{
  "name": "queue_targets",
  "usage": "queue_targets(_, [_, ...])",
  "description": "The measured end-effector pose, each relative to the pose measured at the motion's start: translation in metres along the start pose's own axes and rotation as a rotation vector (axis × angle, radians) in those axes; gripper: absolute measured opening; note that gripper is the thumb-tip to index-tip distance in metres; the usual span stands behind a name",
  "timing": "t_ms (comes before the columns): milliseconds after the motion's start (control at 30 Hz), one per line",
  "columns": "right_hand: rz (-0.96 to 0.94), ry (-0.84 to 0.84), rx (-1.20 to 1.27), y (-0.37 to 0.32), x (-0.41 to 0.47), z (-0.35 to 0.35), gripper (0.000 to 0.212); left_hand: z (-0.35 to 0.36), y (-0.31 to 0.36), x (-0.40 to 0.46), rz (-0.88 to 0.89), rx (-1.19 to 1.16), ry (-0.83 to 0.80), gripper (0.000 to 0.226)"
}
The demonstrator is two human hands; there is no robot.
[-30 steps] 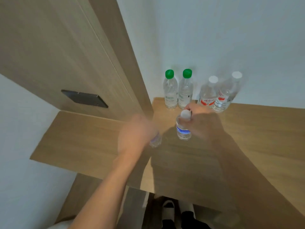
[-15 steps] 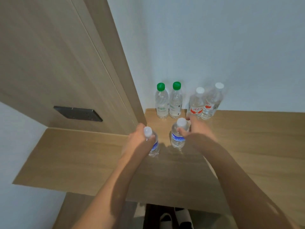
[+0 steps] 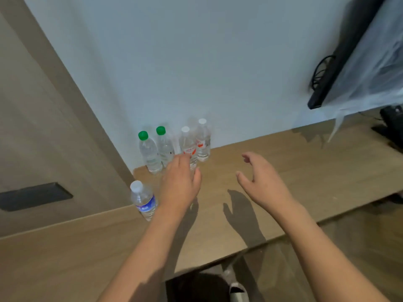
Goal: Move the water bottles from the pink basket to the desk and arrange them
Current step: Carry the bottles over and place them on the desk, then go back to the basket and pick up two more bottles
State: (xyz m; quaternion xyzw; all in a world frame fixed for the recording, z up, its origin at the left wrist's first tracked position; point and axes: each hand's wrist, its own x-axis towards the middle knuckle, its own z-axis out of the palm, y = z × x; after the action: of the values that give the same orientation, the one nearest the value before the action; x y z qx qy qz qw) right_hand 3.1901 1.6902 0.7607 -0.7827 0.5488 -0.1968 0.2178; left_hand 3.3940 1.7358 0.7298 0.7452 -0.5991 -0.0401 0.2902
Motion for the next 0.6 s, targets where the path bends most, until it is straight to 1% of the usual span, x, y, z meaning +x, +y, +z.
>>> queue_targets(200, [0.124, 0.121, 0.022, 0.055, -0.046, -0.056, 0.054, 0.031, 0.08, -0.006, 0.223, -0.004, -0.035, 0.033])
queue_targets(300, [0.185, 0.173, 0.029, 0.093, -0.067, -0.086, 0.054, 0.046, 0.128, -0.007, 0.31, -0.01, -0.042, 0.035])
queue_targets(433, [0.283, 0.269, 0.002, 0.161, -0.106, -0.139, 0.053, 0.078, 0.215, -0.016, 0.442, -0.001, -0.069, 0.038])
queue_targets(600, [0.442, 0.383, -0.045, 0.256, -0.168, -0.208, 0.054, 0.135, 0.343, -0.038, 0.589, -0.039, -0.158, 0.042])
